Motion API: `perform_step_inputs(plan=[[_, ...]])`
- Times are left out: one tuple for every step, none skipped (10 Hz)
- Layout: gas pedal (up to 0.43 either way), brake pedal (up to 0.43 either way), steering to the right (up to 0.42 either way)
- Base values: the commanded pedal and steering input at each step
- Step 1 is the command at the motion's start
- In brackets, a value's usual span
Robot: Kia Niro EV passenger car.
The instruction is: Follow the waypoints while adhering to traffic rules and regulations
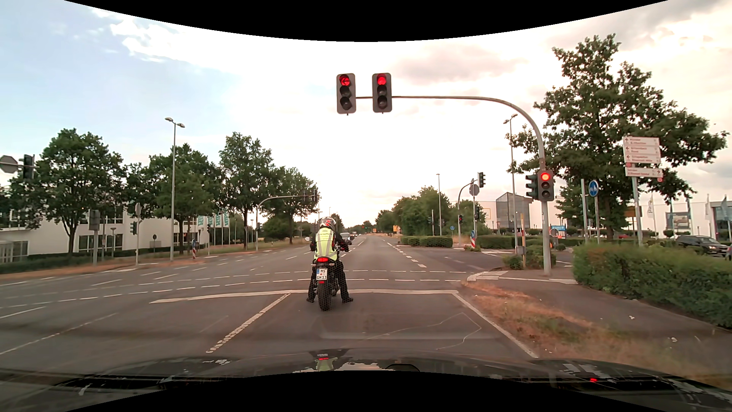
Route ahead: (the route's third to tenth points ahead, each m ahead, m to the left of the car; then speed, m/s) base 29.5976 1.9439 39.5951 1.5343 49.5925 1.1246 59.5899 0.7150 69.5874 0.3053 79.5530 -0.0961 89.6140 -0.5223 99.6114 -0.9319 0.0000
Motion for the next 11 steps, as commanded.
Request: perform_step_inputs(plan=[[0.0, 0.0, -0.002], [0.0, 0.0, -0.001], [0.0, 0.0, -0.002], [0.0, 0.0, -0.002], [0.0, 0.0, -0.002], [0.0, 0.0, -0.001], [0.0, 0.0, -0.002], [0.0, 0.0, -0.002], [0.0, 0.0, -0.002], [0.0, 0.0, -0.002], [0.0, 0.0, -0.002]])
